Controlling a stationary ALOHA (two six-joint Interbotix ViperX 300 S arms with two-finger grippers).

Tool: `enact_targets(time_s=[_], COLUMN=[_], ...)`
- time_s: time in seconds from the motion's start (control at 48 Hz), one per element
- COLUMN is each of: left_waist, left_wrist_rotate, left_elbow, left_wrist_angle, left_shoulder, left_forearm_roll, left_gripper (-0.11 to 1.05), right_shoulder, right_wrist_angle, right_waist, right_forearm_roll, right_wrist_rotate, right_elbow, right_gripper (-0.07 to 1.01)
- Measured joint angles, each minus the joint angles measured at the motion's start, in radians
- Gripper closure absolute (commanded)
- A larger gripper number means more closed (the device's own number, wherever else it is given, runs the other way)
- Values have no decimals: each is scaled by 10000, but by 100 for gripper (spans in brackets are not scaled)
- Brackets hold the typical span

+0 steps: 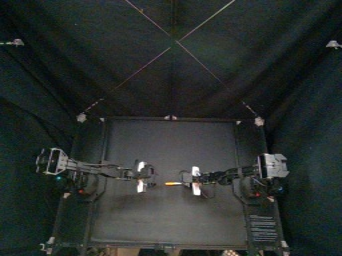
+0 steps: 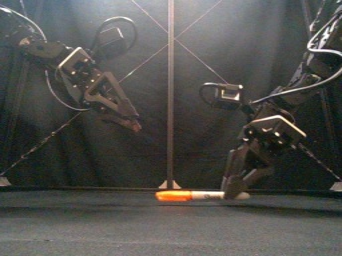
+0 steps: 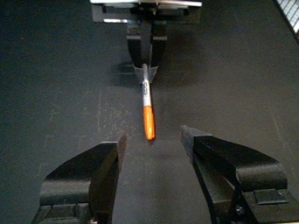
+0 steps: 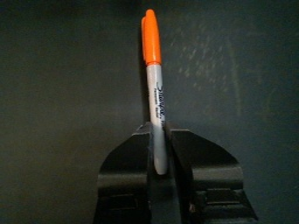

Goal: Uncap the pen

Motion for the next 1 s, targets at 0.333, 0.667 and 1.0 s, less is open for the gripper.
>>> enact_targets(time_s=[0.333, 0.667, 1.0], left_waist=[261, 368, 537], left_wrist_rotate=[-15, -15, -15], left_elbow=[-598, -1212, -1626], left_wrist_angle=[276, 353, 399], left_shoulder=[982, 1795, 2316], left_forearm_roll=[46, 46, 92], left_gripper=[6, 8, 31], right_shoulder=[-828, -844, -844], right_wrist_angle=[399, 399, 399], right_waist=[-383, -383, -383], right_forearm_roll=[-445, -583, -675], right_wrist_rotate=[0, -15, -31], right_elbow=[-522, -706, -706], right_gripper=[47, 47, 47])
